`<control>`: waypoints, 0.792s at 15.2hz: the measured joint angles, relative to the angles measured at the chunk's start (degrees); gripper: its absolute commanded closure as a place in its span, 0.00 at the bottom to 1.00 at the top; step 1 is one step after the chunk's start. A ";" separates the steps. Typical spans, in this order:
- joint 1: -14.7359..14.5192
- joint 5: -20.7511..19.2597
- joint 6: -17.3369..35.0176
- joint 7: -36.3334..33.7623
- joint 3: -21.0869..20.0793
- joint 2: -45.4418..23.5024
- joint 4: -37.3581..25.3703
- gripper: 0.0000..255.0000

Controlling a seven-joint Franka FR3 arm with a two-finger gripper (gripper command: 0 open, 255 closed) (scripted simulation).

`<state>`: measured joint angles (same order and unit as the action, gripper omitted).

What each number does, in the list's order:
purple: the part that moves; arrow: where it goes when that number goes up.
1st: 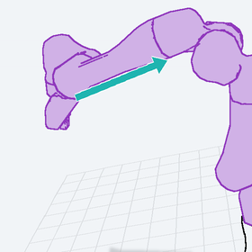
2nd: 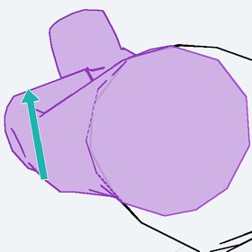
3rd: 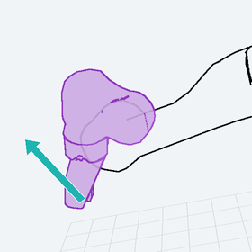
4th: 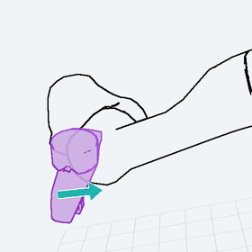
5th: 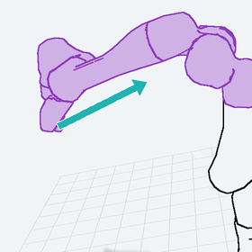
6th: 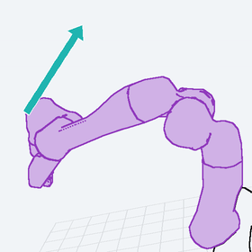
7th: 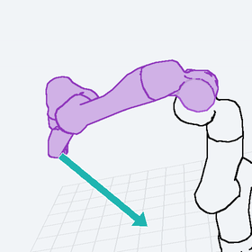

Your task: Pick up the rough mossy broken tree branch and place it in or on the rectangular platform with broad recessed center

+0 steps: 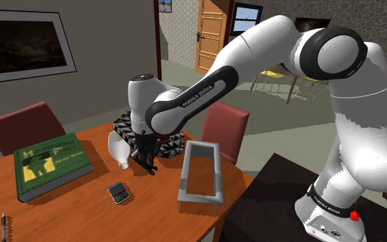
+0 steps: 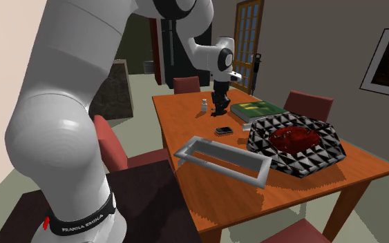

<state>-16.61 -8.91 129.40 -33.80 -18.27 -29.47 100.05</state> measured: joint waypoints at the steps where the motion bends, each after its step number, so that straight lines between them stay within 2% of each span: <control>1: 0.80 0.41 0.66 0.64 -0.13 1.46 2.11 1.00; 12: 10.92 7.62 9.12 13.06 -0.37 19.93 28.34 1.00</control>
<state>-5.69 -1.30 138.52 -20.75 -18.64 -9.54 128.39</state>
